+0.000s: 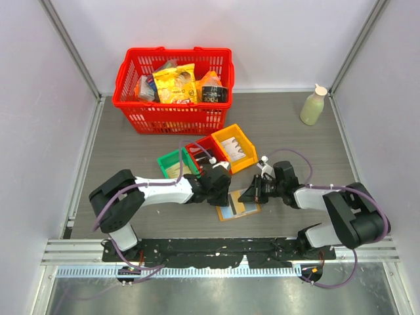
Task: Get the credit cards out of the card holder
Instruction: Remove the credit card from the card holder, then place the credit card in the storage box.
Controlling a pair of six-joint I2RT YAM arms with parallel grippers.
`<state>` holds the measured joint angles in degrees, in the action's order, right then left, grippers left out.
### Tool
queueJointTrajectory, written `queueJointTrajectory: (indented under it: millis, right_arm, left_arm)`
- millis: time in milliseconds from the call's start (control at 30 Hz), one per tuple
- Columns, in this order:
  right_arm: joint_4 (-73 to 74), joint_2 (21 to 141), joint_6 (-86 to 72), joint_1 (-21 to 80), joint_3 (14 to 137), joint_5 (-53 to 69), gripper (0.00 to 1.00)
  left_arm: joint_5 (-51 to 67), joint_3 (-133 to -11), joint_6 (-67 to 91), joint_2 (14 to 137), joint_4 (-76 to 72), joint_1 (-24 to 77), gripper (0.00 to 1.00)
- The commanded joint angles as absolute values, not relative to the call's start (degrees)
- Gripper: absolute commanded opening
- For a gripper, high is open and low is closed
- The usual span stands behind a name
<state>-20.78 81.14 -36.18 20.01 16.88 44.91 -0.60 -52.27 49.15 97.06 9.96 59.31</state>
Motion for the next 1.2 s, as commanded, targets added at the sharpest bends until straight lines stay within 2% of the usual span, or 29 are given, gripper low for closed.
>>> queueJointTrajectory:
  millis: [0, 300, 500, 567, 633, 700, 800, 867, 933, 1000, 1167]
  right_arm:
    - [-11.0, 77.0, -31.5, 19.2, 20.3, 38.3, 0.01]
    - [8.7, 69.0, -26.1, 18.9, 26.3, 29.0, 0.01]
    - [16.4, 59.5, -23.6, 19.3, 30.5, 24.9, 0.01]
    - [19.2, 57.0, -22.2, 19.9, 32.2, 22.4, 0.01]
    - [21.6, 54.8, -20.5, 20.7, 35.0, 21.0, 0.01]
    - [22.9, 53.0, -19.3, 21.9, 36.8, 20.0, 0.01]
    - [23.1, 51.0, -16.3, 26.2, 39.3, 13.5, 0.01]
    - [22.7, 50.4, -13.2, 35.0, 41.6, 6.3, 0.01]
    - [21.5, 51.1, -10.3, 39.8, 43.0, 0.5, 0.01]
    - [19.7, 53.4, -8.0, 47.9, 44.2, -6.3, 0.01]
    - [14.1, 58.3, 1.9, 60.4, 46.1, -22.1, 0.01]
  left_arm:
    - [-3.0, -48.6, 48.8, 97.6, 18.2, 58.4, 0.0]
    - [-1.3, -49.1, 48.0, 97.7, 17.6, 57.7, 0.0]
    - [-1.5, -49.4, 48.8, 89.8, 16.1, 57.7, 0.0]
    - [-1.3, -50.2, 49.0, 87.3, 15.8, 57.0, 0.03]
    - [-0.9, -50.4, 49.6, 84.6, 15.4, 55.8, 0.12]
    - [-0.3, -50.3, 50.4, 81.8, 14.6, 54.4, 0.3]
    - [1.7, -49.8, 52.6, 76.7, 13.6, 51.5, 0.64]
    - [2.0, -49.6, 55.0, 73.5, 13.2, 49.1, 0.83]
    - [2.5, -49.2, 57.3, 70.2, 13.0, 47.1, 0.98]
    - [2.6, -49.0, 59.5, 67.4, 13.4, 45.2, 1.0]
    - [2.6, -48.8, 65.2, 62.7, 16.5, 41.4, 1.0]
